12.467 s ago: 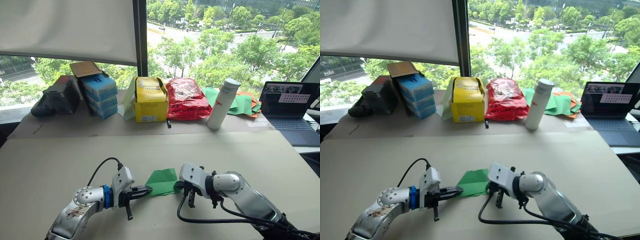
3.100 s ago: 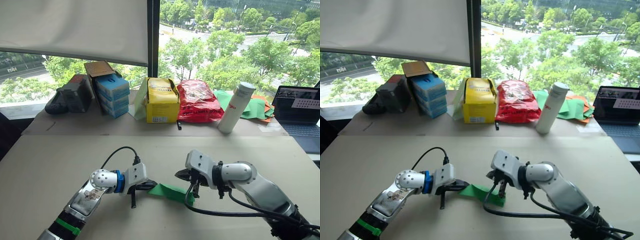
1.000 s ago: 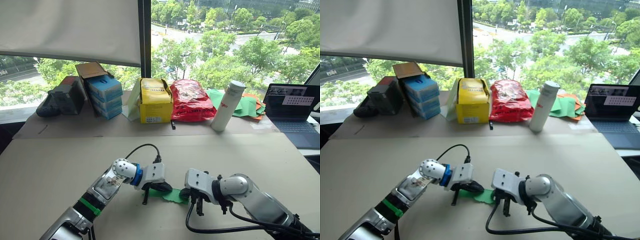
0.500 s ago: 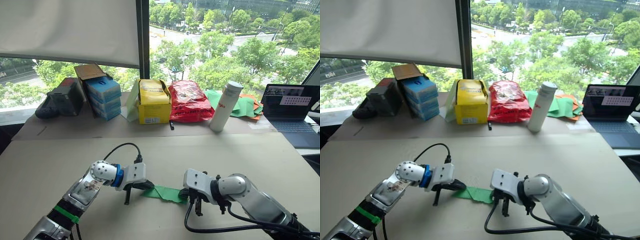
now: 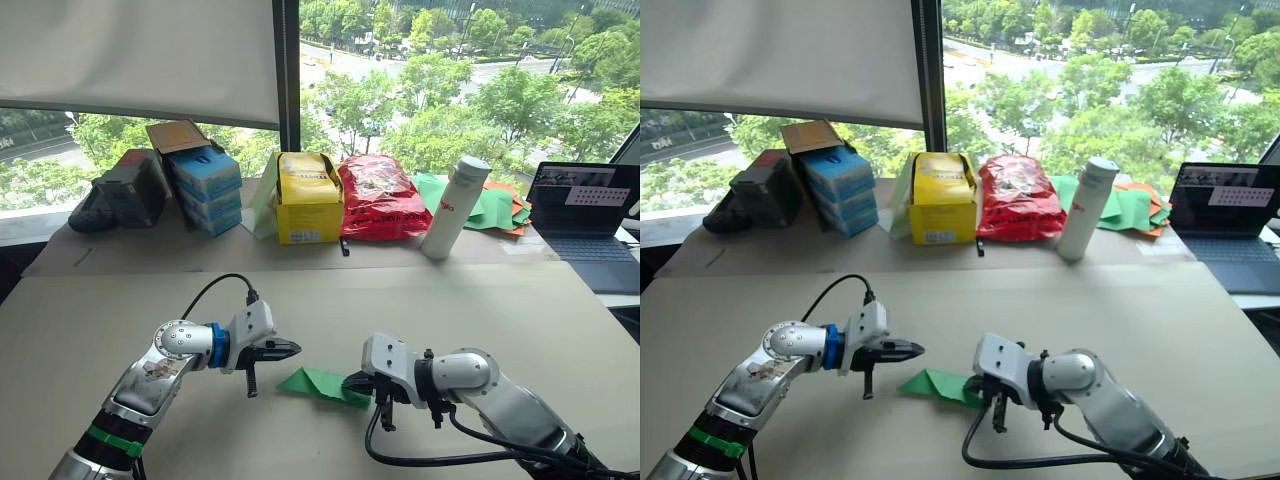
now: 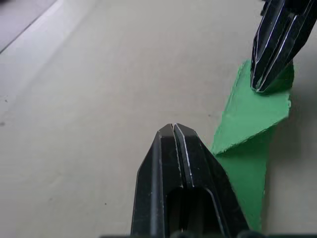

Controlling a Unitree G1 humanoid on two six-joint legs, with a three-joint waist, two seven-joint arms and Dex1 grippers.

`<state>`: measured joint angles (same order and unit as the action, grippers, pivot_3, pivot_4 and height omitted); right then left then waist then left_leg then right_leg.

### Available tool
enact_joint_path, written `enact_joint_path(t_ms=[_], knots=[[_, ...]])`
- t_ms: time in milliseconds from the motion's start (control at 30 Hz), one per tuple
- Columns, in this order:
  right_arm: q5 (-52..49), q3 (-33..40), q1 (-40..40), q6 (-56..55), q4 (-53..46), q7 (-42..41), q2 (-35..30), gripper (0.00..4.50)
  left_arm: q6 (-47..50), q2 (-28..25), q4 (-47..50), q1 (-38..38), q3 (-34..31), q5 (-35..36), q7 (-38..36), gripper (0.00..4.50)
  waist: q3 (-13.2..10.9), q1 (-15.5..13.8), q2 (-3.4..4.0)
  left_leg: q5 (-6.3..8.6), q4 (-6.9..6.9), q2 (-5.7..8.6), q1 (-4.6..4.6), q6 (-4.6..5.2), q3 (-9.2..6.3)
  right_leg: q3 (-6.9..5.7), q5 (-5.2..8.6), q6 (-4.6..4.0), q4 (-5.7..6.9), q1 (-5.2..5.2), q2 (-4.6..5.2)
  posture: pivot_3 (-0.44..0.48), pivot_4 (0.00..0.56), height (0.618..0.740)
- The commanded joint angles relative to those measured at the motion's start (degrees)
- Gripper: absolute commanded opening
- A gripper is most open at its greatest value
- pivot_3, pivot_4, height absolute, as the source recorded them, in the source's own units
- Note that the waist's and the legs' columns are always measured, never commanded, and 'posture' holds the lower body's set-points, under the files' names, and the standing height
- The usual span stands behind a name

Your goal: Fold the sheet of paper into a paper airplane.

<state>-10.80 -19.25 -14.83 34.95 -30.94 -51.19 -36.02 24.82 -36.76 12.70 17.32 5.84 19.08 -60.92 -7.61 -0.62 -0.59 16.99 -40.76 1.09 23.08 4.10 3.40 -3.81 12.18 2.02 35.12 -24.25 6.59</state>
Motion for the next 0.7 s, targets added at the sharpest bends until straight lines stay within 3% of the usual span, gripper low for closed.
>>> enact_joint_path(t_ms=[33, 367, 700], knots=[[-4.23, 4.66, 0.17, -2.38, -4.42, 1.02, 1.94, 0.01, 4.34, 0.93, 5.65, -2.32, -5.86, 7.21, 2.58, 0.00, 0.00, 0.00, 0.00, 0.00, -0.02, 0.00, 0.00, 0.00, 0.00, 0.00, 0.00, 0.00, -0.02, 0.03, -0.01, 0.000, 0.150, 0.740], [-6.62, 8.58, 5.62, -3.60, -6.38, 2.61, 1.45, 0.01, 9.64, 2.13, 16.34, -13.63, -12.02, 14.47, 10.63, 0.00, -0.10, -0.19, -0.05, 0.04, -0.04, 0.04, -0.13, 0.06, 0.00, 0.09, -0.01, 0.06, -0.04, 0.17, -0.04, 0.000, 0.150, 0.740], [-9.39, 8.96, 16.57, -4.81, -13.02, -0.39, -4.63, 0.01, 11.13, -0.86, 20.49, -20.23, -15.65, 18.90, 11.15, 0.00, -0.16, -0.11, -0.07, 0.05, -0.02, -0.01, -0.22, 0.05, 0.01, 0.13, 0.00, 0.04, -0.04, 0.19, -0.03, 0.000, 0.150, 0.740]])
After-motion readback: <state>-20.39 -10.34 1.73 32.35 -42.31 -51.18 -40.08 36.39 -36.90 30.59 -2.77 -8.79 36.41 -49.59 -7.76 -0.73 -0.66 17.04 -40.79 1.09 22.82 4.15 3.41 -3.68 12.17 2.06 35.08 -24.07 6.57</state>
